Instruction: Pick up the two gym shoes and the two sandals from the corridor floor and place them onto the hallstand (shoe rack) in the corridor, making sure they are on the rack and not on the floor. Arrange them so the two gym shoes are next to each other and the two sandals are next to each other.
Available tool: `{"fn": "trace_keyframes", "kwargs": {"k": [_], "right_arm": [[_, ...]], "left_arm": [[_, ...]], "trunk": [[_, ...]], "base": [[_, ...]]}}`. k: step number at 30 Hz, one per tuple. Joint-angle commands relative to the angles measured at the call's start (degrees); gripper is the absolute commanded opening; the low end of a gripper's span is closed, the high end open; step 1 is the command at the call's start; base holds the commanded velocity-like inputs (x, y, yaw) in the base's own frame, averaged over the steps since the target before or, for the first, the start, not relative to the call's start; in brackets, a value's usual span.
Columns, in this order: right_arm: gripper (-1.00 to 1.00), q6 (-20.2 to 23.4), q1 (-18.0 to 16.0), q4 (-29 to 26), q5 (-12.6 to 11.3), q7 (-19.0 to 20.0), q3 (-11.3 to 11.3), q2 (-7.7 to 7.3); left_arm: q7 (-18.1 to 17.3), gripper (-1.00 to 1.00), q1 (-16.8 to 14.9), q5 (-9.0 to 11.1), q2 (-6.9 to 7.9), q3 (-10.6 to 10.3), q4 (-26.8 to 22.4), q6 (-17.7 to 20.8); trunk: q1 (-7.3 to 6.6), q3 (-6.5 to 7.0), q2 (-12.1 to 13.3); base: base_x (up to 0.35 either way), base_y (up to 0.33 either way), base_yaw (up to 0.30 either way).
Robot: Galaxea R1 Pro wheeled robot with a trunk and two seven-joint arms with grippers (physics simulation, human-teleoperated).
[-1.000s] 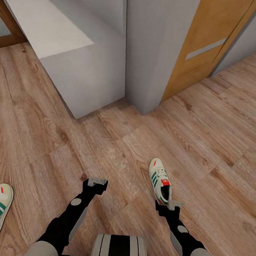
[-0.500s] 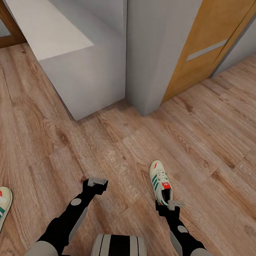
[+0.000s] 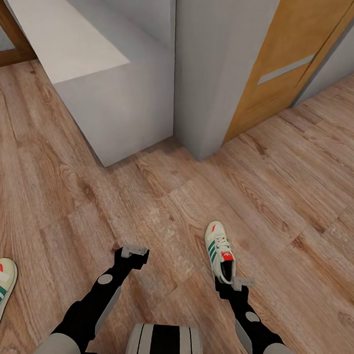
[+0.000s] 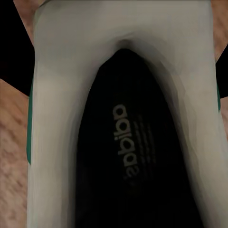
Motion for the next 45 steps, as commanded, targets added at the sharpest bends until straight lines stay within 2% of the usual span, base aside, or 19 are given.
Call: {"fn": "trace_keyframes", "kwargs": {"k": [1, 11, 35, 39, 45], "right_arm": [[-1.0, -0.2, 0.0, 0.1, -0.1, 0.1, -0.2, 0.0], [-1.0, -0.2, 0.0, 0.1, -0.1, 0.1, -0.2, 0.0], [-1.0, -0.2, 0.0, 0.1, 0.4, -0.2, -0.2, 0.14], [-1.0, -0.2, 0.0, 0.1, 0.4, -0.2, -0.1, 0.16], [-1.0, -0.2, 0.0, 0.1, 0.4, -0.2, -0.1, 0.17]], "left_arm": [[0.0, 1.0, 0.0, 0.0, 0.0, 0.0, -0.1, 0.3], [0.0, 1.0, 0.0, 0.0, 0.0, 0.0, -0.1, 0.3], [0.0, 1.0, 0.0, -0.1, 0.34, 0.4, 0.0, 0.3], [0.0, 1.0, 0.0, -0.1, 0.35, 0.3, 0.0, 3.0], [0.0, 1.0, 0.0, -0.1, 0.35, 0.3, 0.0, 3.7]], "trunk": [[-0.01, -0.03, 0.0], [-0.01, -0.03, 0.0], [-0.63, 5.29, 0.3], [-0.73, 6.17, 0.4], [-0.89, 7.5, 0.4]], "base": [[0.0, 0.0, 0.0], [0.0, 0.0, 0.0], [0.0, 0.0, 0.0], [0.0, 0.0, 0.0], [0.0, 0.0, 0.0]]}}
